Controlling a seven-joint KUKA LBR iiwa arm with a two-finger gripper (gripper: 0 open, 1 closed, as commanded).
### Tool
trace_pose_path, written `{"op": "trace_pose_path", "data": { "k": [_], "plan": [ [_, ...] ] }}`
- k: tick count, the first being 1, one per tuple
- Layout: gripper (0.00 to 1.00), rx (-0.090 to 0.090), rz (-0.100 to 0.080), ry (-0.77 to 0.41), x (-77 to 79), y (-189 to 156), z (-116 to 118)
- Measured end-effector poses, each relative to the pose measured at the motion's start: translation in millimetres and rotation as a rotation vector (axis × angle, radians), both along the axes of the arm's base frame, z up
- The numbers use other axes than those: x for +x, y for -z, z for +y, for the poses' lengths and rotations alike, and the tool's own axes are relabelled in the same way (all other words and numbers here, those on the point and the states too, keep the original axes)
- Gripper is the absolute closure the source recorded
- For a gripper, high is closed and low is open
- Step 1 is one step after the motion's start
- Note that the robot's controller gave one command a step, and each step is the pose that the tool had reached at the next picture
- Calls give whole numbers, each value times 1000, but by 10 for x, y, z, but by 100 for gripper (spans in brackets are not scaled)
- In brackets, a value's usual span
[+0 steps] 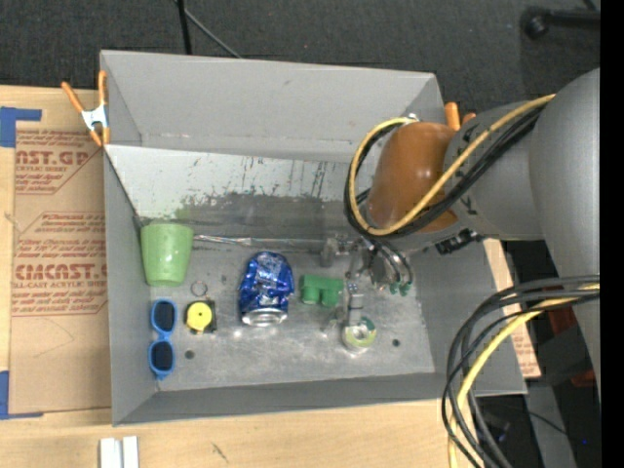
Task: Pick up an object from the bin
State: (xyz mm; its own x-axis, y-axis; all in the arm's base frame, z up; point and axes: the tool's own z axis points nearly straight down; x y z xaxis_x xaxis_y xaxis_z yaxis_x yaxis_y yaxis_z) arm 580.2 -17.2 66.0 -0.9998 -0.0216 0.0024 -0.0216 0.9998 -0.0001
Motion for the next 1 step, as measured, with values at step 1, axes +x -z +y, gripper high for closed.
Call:
{"op": "trace_pose_path", "data": {
  "k": [1],
  "plan": [
    [0, 2, -6, 111, -65, -347, 152]
  ]
}}
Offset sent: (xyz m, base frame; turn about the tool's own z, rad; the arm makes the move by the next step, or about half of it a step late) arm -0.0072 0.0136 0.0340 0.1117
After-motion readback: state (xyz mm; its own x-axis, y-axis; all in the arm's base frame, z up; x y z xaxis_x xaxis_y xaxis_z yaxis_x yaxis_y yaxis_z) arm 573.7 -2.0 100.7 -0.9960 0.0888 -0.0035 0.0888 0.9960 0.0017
